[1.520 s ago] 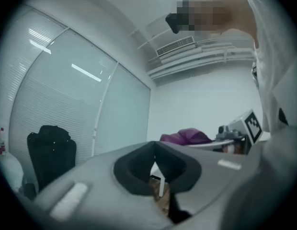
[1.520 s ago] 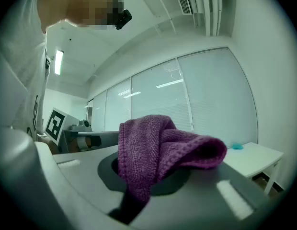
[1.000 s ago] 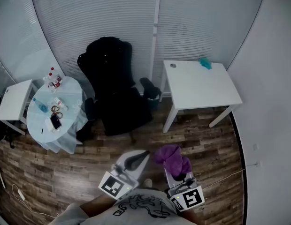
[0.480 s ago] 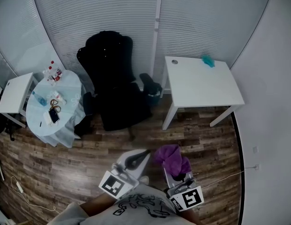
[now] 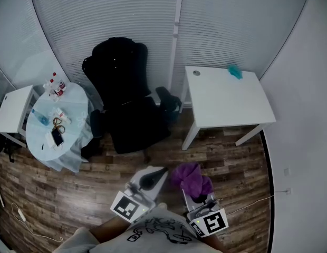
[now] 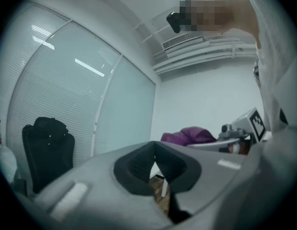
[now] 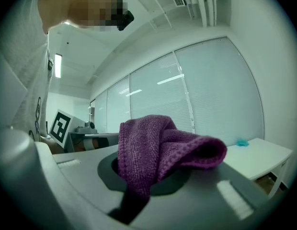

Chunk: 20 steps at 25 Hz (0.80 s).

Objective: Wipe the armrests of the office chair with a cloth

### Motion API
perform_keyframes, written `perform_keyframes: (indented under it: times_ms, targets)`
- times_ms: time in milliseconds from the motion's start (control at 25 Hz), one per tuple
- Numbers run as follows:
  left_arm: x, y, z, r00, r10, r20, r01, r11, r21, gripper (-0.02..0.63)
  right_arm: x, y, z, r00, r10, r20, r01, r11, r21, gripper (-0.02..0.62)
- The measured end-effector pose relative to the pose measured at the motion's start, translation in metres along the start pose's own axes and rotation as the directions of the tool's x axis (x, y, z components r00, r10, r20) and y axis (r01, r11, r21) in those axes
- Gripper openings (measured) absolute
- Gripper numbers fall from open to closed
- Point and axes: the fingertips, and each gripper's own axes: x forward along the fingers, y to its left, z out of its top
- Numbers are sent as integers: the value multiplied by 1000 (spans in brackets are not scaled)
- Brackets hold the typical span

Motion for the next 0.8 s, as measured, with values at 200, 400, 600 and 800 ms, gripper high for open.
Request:
perform_keyframes:
  times_ms: [200,400,600,800]
  targets:
    - [28,46,3,1000,-13,4,13,1000,-9,3,49,-26,0,1000,-11,-12,11,1000,0,41]
    - [61,105,8,1000,-25,-1,25,1000,-17,3,110,-59,9,1000,-28,-12,28,1000,9,42]
    - [90,164,15,999,-42,-6,42,999,-33,3,171,-87,13,999,-36,-33,35,999,-9,41]
    - [117,224,23,998,-56,0,56,998,-33,3,233,-113,20,998,-49,-42,48,999,-13,41]
